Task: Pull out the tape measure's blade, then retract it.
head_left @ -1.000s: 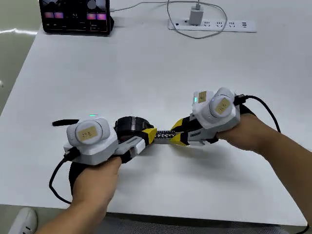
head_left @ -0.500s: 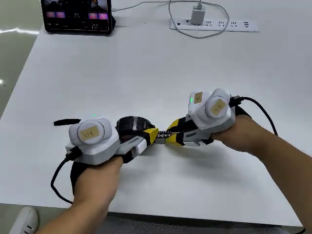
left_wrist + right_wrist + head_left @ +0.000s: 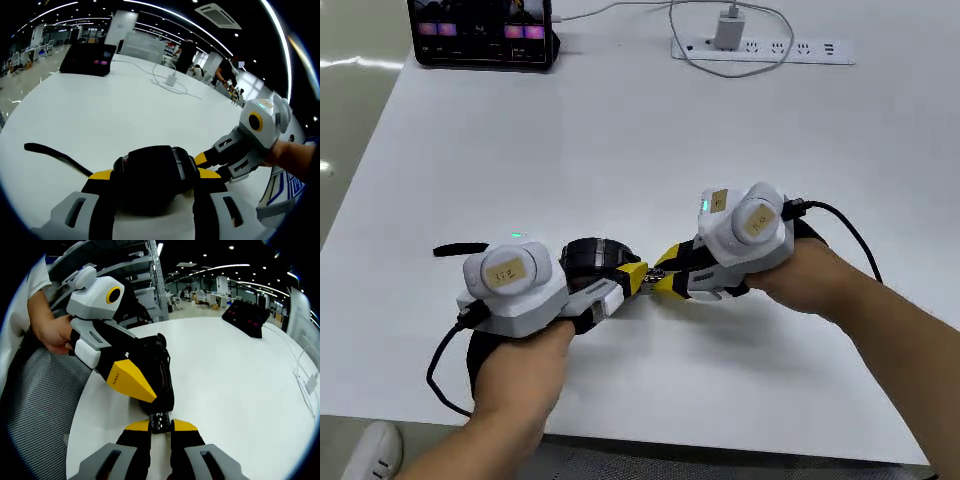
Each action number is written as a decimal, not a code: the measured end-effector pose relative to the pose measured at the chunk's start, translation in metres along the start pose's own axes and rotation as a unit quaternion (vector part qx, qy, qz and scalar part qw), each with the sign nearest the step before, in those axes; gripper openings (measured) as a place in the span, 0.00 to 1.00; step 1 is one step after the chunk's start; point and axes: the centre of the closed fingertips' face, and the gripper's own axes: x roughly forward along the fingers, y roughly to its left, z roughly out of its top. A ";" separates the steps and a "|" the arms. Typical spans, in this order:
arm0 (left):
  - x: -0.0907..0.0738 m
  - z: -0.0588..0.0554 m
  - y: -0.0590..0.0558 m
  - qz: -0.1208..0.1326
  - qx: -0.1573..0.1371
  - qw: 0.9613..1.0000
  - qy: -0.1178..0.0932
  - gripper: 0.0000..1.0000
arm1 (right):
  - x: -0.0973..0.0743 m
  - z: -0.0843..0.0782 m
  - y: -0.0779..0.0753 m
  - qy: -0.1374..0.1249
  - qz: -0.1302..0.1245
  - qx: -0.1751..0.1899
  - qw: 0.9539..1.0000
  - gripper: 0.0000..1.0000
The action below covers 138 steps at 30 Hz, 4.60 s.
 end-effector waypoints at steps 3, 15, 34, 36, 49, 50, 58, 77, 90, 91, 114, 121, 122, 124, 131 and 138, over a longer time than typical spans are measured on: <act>0.000 0.000 0.000 0.000 0.000 1.000 0.000 0.59 | 0.002 0.001 0.000 -0.001 0.000 0.000 1.000 0.11; 0.000 0.000 0.001 0.001 0.004 1.000 0.000 0.59 | 0.007 0.003 0.001 -0.007 0.002 -0.001 1.000 0.11; 0.001 -0.001 0.000 -0.001 0.004 1.000 0.009 0.61 | 0.008 0.004 0.002 -0.013 -0.001 -0.006 1.000 0.13; 0.001 -0.001 -0.001 -0.004 0.007 1.000 0.010 0.61 | 0.007 0.004 0.002 -0.014 -0.001 -0.002 1.000 0.14; -0.001 0.000 -0.009 -0.015 0.023 1.000 0.014 0.70 | 0.003 0.006 0.004 -0.024 0.002 0.017 1.000 0.20; 0.000 0.000 -0.009 -0.017 0.022 1.000 0.015 0.70 | 0.003 0.005 0.003 -0.022 0.001 0.016 1.000 0.20; -0.001 0.002 -0.008 -0.017 0.030 0.999 0.013 0.68 | 0.001 0.003 0.004 -0.021 -0.003 0.018 1.000 0.22; -0.011 0.005 0.000 -0.025 0.072 0.997 -0.001 0.82 | -0.012 0.002 0.004 -0.026 -0.024 0.036 0.999 0.43; -0.016 0.003 0.002 -0.026 0.130 0.991 0.002 0.87 | -0.020 0.004 0.004 -0.033 -0.030 0.048 0.998 0.50; -0.017 0.005 0.002 -0.025 0.143 0.989 -0.003 0.87 | -0.021 0.004 0.004 -0.032 -0.032 0.048 0.998 0.51; -0.039 -0.001 0.000 -0.072 0.227 0.971 0.007 0.94 | -0.050 0.007 0.015 -0.050 -0.054 0.055 0.996 0.67; -0.047 -0.001 -0.002 -0.088 0.229 0.969 0.008 0.97 | -0.059 0.004 0.019 -0.054 -0.066 0.058 0.995 0.70; -0.048 -0.001 -0.001 -0.087 0.226 0.970 0.008 0.98 | -0.060 0.002 0.020 -0.052 -0.067 0.058 0.995 0.70; -0.048 -0.002 0.001 -0.087 0.231 0.969 0.010 0.98 | -0.062 0.001 0.020 -0.053 -0.069 0.059 0.994 0.70; -0.054 -0.004 0.002 -0.096 0.240 0.966 0.015 0.99 | -0.071 -0.009 0.024 -0.053 -0.077 0.075 0.993 0.67; -0.059 -0.006 0.007 -0.103 0.239 0.965 0.021 0.99 | -0.082 -0.015 0.026 -0.058 -0.093 0.084 0.990 0.70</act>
